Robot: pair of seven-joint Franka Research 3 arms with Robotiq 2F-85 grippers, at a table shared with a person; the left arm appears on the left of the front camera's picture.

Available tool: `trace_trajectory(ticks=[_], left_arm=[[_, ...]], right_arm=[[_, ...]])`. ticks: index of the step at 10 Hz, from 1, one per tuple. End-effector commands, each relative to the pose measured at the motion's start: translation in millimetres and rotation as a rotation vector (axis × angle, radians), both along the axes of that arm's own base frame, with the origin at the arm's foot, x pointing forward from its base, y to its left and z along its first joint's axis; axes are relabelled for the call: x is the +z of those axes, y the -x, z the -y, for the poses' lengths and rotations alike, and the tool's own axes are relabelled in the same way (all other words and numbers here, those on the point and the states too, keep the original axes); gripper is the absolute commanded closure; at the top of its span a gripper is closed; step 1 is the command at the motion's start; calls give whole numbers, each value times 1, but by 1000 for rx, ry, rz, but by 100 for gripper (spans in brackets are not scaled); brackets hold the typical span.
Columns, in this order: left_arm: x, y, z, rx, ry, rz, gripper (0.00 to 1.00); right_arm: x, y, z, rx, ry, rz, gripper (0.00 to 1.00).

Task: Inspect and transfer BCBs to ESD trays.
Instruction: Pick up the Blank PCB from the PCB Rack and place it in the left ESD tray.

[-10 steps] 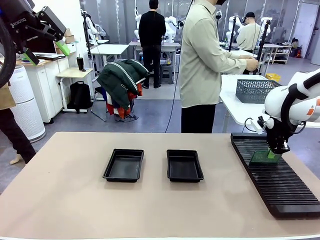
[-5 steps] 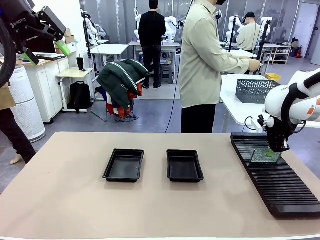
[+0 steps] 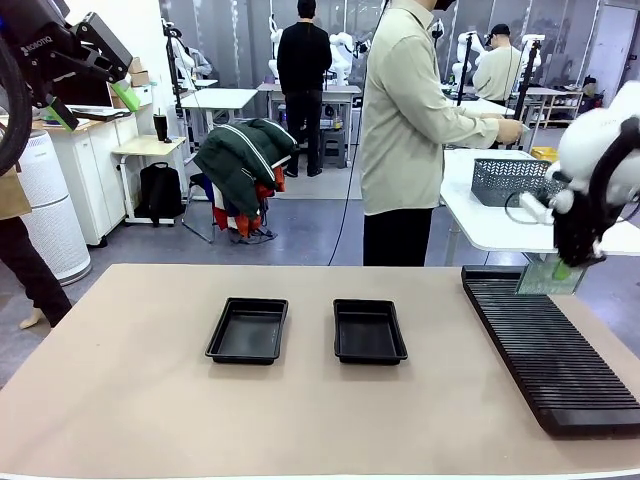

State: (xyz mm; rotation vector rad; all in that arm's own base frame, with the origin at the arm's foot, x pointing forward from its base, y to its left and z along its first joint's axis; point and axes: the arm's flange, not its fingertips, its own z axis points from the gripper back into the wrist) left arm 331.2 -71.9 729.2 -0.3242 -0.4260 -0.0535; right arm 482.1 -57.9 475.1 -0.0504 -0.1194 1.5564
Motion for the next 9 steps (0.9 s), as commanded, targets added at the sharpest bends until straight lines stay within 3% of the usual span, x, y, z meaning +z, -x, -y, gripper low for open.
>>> trace_trajectory(ticks=[1,3,5,9], left_arm=[[-1,0,-1,2,1,-2,0],[-1,0,-1,2,1,-2,0],[-1,0,-1,2,1,-2,0],[-1,0,-1,2,1,-2,0]], right_arm=[[53,9,4,8,14,-48,100],[109,25,10,-2,-6,-39,100],[142,35,13,-18,-11,-28,100],[159,38,19,-40,-9,-2,100]])
